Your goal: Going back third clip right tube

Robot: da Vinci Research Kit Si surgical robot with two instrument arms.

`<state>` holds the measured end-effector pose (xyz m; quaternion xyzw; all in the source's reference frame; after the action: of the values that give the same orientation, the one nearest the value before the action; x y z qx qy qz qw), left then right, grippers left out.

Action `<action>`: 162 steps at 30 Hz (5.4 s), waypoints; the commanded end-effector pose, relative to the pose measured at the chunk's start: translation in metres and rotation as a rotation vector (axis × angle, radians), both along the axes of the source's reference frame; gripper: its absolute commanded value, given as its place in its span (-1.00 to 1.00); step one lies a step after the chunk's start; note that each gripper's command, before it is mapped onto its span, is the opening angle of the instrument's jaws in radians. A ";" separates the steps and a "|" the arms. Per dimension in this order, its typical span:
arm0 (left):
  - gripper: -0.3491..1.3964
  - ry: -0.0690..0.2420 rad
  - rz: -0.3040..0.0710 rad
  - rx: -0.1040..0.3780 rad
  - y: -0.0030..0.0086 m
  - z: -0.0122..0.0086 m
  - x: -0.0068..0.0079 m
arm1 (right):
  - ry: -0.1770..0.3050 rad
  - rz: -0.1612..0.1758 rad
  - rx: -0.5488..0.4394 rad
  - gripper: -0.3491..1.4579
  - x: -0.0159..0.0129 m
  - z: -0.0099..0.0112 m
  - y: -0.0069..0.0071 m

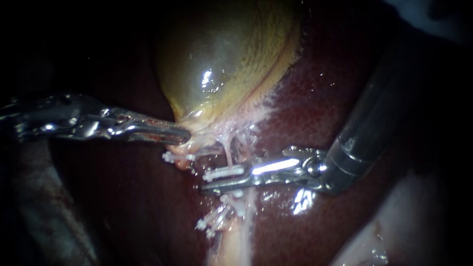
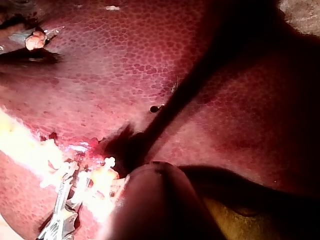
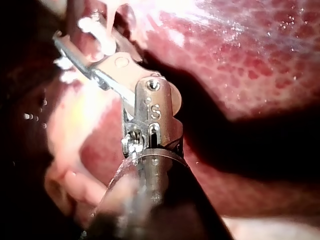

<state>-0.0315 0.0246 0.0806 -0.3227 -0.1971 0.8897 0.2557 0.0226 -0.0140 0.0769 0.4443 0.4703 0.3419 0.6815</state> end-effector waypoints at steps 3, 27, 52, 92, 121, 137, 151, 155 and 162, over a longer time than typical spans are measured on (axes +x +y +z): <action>-1.00 0.001 -0.001 -0.001 0.0000 0.0000 0.0000 | 0.007 -0.007 -0.031 -0.12 0.0000 0.0000 0.0001; -1.00 0.001 -0.001 -0.001 0.0000 0.0000 0.0000 | 0.062 -0.062 -0.270 -0.06 -0.0002 -0.0002 0.0007; -1.00 0.001 -0.001 -0.001 -0.0001 -0.0001 0.0001 | 0.059 -0.064 -0.311 -0.07 -0.0015 -0.0006 0.0005; -1.00 -0.003 0.001 0.004 -0.0004 0.0002 -0.0003 | 0.009 -0.026 -0.143 -0.07 -0.0003 0.0002 -0.0002; -1.00 -0.008 0.006 0.010 -0.0004 0.0002 -0.0002 | -0.060 0.012 -0.074 -0.03 0.0011 0.0001 -0.0010; -1.00 -0.007 0.005 0.010 -0.0005 0.0001 -0.0004 | -0.026 -0.035 -0.145 -0.05 0.0002 -0.0003 -0.0014; -1.00 -0.007 0.005 0.010 -0.0005 0.0001 -0.0004 | -0.029 -0.038 -0.228 -0.04 -0.0009 -0.0015 -0.0008; -1.00 -0.007 0.005 0.010 -0.0005 0.0001 -0.0003 | -0.013 -0.048 -0.221 -0.04 -0.0004 -0.0019 -0.0011; -1.00 -0.007 0.005 0.010 -0.0005 0.0001 -0.0004 | 0.024 -0.086 -0.406 -0.04 0.0002 -0.0022 -0.0001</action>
<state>-0.0318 0.0241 0.0807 -0.3240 -0.2033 0.8882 0.2545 0.0227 -0.0140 0.0747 0.3217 0.5184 0.2044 0.7655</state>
